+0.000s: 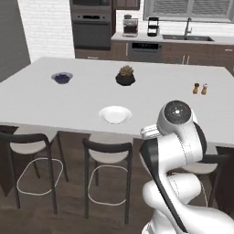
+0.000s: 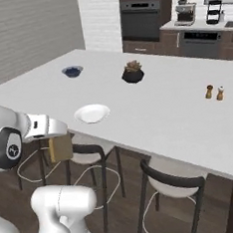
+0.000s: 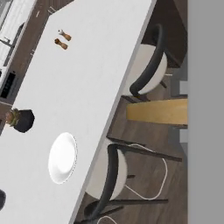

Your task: Start the toaster. Once the lever pops up, take the bread to the plate on the dining counter.

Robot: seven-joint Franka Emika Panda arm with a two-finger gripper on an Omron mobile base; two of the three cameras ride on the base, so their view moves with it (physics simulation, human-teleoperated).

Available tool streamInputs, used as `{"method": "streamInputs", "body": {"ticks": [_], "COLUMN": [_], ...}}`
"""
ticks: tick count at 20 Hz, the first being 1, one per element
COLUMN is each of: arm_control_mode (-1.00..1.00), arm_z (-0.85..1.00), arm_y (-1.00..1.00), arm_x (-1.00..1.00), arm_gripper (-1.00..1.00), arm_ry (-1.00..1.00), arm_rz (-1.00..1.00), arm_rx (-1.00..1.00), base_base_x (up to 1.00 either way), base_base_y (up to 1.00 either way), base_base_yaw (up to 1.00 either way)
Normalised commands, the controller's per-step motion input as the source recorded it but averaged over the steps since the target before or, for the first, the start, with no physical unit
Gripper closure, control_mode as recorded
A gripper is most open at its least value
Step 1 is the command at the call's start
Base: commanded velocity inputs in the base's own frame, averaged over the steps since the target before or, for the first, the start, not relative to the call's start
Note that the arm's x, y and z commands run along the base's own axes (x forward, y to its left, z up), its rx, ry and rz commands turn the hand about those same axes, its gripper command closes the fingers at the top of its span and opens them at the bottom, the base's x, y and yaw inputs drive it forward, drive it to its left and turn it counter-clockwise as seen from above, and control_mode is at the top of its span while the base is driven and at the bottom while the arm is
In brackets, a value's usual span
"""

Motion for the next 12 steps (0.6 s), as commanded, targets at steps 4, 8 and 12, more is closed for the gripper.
{"method": "streamInputs", "body": {"ticks": [4,8,12], "arm_control_mode": [1.00,1.00,1.00], "arm_z": [0.00,0.00,0.00], "arm_y": [0.00,0.00,0.00], "arm_x": [0.00,0.00,0.00], "arm_gripper": [1.00,1.00,1.00], "arm_ry": [0.00,0.00,0.00], "arm_rz": [0.00,0.00,0.00], "arm_rx": [0.00,0.00,0.00], "base_base_x": [0.24,0.26,0.27], "base_base_y": [0.81,0.78,0.75], "base_base_yaw": [-0.30,-0.32,-0.33]}}
